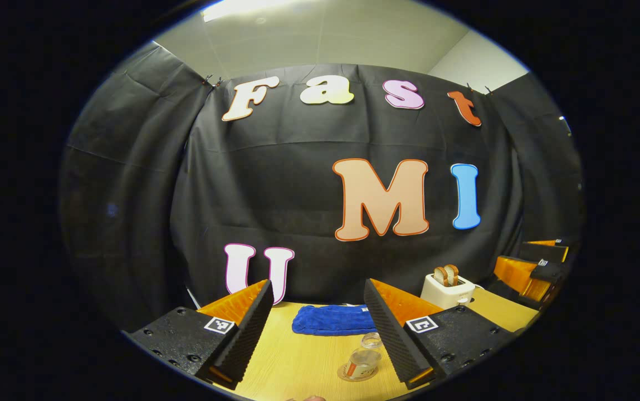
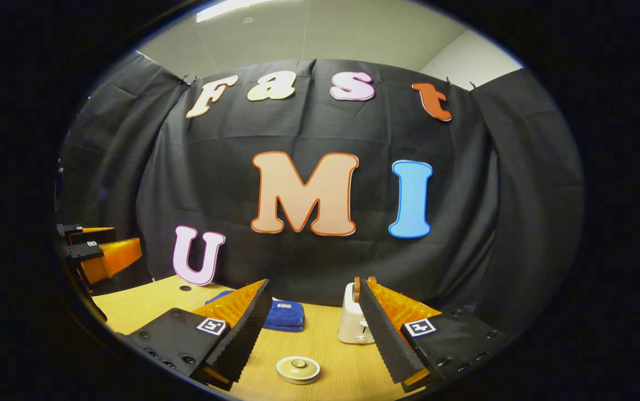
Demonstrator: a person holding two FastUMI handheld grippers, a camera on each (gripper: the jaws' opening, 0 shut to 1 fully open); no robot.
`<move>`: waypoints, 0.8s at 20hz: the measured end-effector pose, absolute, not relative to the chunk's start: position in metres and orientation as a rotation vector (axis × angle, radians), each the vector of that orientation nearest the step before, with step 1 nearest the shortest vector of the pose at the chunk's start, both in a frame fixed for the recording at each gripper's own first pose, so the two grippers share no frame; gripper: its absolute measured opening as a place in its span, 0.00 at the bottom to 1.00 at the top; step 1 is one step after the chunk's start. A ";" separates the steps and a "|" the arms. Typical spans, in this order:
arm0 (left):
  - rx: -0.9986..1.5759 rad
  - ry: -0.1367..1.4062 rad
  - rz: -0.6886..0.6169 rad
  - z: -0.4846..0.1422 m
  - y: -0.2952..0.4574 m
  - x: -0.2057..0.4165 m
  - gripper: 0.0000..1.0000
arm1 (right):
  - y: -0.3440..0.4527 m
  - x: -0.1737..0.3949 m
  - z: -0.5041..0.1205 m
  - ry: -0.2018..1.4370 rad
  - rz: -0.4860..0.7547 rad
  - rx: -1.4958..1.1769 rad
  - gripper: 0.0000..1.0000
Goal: Open the teacup lid with one hand, grasp the water bottle and pour water into the teacup with the other hand; after pouring, place the water bottle on the coaster and then close the teacup lid.
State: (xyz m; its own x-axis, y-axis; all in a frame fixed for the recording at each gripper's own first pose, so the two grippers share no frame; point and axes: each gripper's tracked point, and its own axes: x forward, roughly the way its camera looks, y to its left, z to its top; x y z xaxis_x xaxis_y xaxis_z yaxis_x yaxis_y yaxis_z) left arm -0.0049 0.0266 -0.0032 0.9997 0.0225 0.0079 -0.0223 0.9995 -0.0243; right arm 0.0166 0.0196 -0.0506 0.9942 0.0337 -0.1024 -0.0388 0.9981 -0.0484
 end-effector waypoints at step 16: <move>0.026 0.026 0.110 -0.007 0.066 -0.031 0.95 | 0.031 0.041 -0.240 0.543 0.133 -0.108 0.95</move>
